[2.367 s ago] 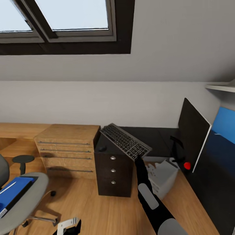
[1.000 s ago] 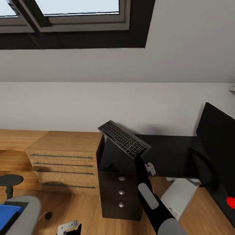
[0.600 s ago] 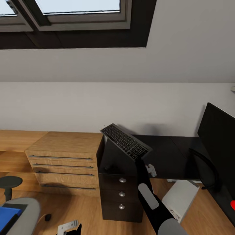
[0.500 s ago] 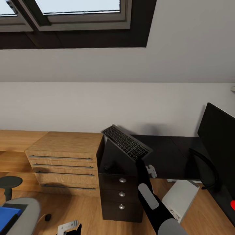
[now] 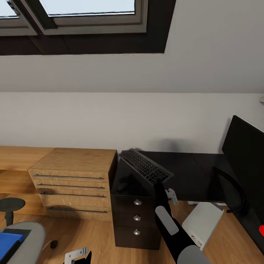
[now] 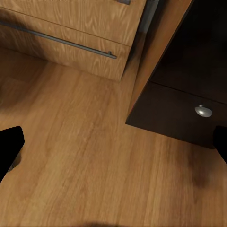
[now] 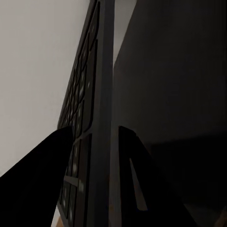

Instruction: In the bedroom, organize the workspace by keeping the computer under the desk, ensuring the monitor is on the desk, placing the keyboard on the desk next to the monitor, placing the mouse on the desk next to the keyboard, moving the folder from the swivel chair onto the desk next to the mouse, stacking the notebook on top of the folder with the pen on top of the notebook, and positioning the swivel chair next to the desk.

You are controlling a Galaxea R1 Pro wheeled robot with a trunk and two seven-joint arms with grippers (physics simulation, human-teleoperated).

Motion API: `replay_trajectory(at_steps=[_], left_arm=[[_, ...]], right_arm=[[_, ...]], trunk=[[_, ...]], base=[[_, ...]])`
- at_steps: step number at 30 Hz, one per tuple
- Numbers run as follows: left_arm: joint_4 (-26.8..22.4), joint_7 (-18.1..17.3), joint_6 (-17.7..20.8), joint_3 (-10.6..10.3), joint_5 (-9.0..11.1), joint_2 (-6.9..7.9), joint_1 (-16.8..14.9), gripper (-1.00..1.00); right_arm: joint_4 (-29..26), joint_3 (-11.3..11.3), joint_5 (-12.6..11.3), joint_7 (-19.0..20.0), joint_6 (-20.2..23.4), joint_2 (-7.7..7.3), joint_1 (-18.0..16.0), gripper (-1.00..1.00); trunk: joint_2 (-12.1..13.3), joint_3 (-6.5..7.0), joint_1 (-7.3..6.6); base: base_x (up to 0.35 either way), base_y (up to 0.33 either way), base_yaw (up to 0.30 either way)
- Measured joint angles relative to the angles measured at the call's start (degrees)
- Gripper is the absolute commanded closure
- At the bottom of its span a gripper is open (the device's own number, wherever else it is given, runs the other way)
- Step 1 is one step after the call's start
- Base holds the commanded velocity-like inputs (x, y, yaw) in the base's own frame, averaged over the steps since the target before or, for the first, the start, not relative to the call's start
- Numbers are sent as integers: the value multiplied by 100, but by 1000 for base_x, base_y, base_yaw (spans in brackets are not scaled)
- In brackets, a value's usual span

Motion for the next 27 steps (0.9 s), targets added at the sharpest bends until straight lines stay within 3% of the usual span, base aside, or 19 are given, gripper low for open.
replay_trajectory(at_steps=[2, 4, 7, 15, 27], left_arm=[[-1, 0, 0, 0, 0, 0, 1, -100], [-1, 0, 0, 2, 0, 0, 1, -100], [2, 0, 0, 1, 0, 0, -1, -100], [-1, 0, -2, 0, 0, 0, -2, -100], [-2, 0, 21, 1, 8, -1, 0, -100]], right_arm=[[0, -3, -6, -109, -66, 0, 0, 100], [3, -17, -51, -515, -497, 0, 1, 100], [-5, 10, -28, -827, -938, 0, 0, 100], [-9, 33, -18, -887, -1262, 0, 0, 100], [-26, 28, -31, -860, -1267, 0, 0, 100]], trunk=[[0, 0, 0], [0, 0, 0], [0, 0, 0], [0, 0, 0], [1, 0, 2]], base=[[0, 0, 0], [0, 0, 0], [0, 0, 0], [-16, 13, 0], [-234, 198, 0]])
